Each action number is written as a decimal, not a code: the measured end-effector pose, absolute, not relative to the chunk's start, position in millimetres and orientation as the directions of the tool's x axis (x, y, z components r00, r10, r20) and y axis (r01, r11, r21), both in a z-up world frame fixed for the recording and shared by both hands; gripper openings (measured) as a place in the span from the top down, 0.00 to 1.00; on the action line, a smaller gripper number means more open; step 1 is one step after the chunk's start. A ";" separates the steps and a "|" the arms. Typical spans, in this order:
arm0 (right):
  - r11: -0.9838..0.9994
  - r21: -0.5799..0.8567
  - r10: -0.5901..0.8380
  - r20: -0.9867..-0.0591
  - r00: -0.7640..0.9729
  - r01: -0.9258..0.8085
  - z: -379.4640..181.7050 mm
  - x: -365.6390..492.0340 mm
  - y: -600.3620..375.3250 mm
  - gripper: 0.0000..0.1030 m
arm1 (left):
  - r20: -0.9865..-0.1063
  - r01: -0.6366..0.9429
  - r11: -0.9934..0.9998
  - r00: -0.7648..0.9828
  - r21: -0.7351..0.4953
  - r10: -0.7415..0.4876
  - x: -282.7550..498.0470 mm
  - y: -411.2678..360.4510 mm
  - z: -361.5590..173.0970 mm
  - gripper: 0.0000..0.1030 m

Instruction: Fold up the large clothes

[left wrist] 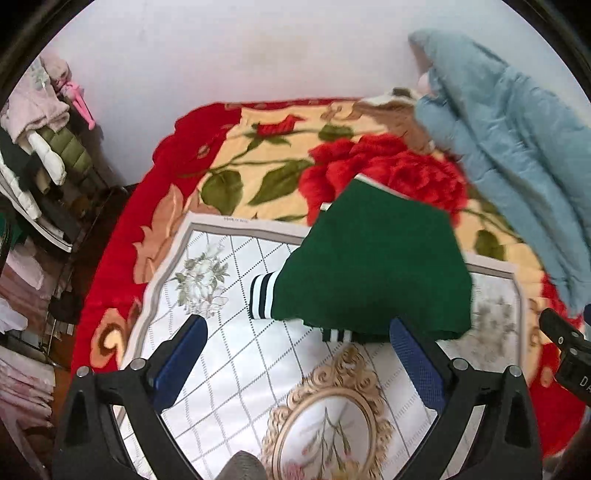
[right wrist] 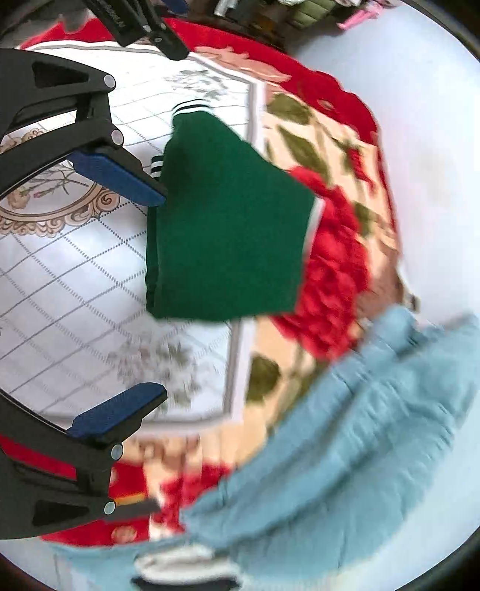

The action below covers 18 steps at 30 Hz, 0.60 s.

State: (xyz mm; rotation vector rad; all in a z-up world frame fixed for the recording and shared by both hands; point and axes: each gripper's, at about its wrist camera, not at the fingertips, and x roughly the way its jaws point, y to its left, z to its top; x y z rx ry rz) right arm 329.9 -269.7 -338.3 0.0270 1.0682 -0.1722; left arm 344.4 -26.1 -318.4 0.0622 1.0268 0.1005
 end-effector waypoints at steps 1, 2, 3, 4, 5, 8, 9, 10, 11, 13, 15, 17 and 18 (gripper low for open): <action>0.984 -0.066 -0.141 -0.864 0.484 0.168 -319.5 316.6 -267.2 0.05 | -0.847 -0.043 0.995 0.522 0.091 0.100 335.2 -27.9 -306.0 0.02; 0.982 -0.071 -0.151 -0.854 0.497 0.177 -301.0 302.6 -266.1 0.05 | -0.841 -0.034 0.996 0.534 0.088 0.092 321.5 -29.7 -287.5 0.02; 0.980 -0.079 -0.164 -0.844 0.510 0.184 -281.7 286.3 -265.7 0.05 | -0.837 -0.029 0.996 0.540 0.086 0.088 310.7 -31.6 -273.4 0.02; 0.976 -0.092 -0.183 -0.834 0.521 0.196 -262.3 269.8 -265.3 0.05 | -0.835 -0.025 0.997 0.544 0.079 0.080 303.5 -33.2 -263.6 0.02; 0.973 -0.104 -0.199 -0.827 0.526 0.204 -244.5 254.5 -265.2 0.05 | -0.833 -0.021 0.997 0.549 0.071 0.071 288.2 -34.0 -246.1 0.02; 0.970 -0.102 -0.207 -0.817 0.538 0.219 -194.6 209.1 -266.1 0.05 | -0.824 -0.014 0.998 0.563 0.061 0.059 253.9 -36.2 -207.2 0.02; 0.971 -0.096 -0.203 -0.814 0.544 0.218 -180.7 196.7 -265.8 0.05 | -0.819 -0.012 0.998 0.571 0.061 0.057 241.5 -37.2 -194.4 0.02; 0.972 -0.092 -0.200 -0.807 0.555 0.217 -166.7 181.7 -266.4 0.05 | -0.811 -0.010 0.998 0.582 0.064 0.058 229.6 -39.0 -182.7 0.02; 0.973 -0.092 -0.199 -0.795 0.573 0.211 -148.5 163.0 -264.4 0.05 | -0.804 -0.008 0.998 0.591 0.068 0.059 216.3 -40.7 -170.4 0.02; 0.974 -0.102 -0.206 -0.774 0.598 0.204 -125.3 138.6 -261.9 0.05 | -0.790 -0.006 0.998 0.611 0.060 0.051 192.0 -43.1 -149.1 0.02; 0.974 -0.115 -0.214 -0.756 0.619 0.196 -98.7 110.9 -257.4 0.05 | -0.777 -0.001 0.999 0.629 0.054 0.043 167.8 -46.8 -130.3 0.02; 0.975 -0.107 -0.207 -0.744 0.636 0.193 -73.9 81.4 -257.4 0.05 | -0.766 0.006 0.999 0.643 0.042 0.028 146.9 -50.2 -113.8 0.02; 0.976 -0.104 -0.206 -0.739 0.642 0.194 -65.1 70.1 -257.5 0.05 | -0.759 0.011 0.999 0.650 0.042 0.025 138.1 -51.5 -106.9 0.02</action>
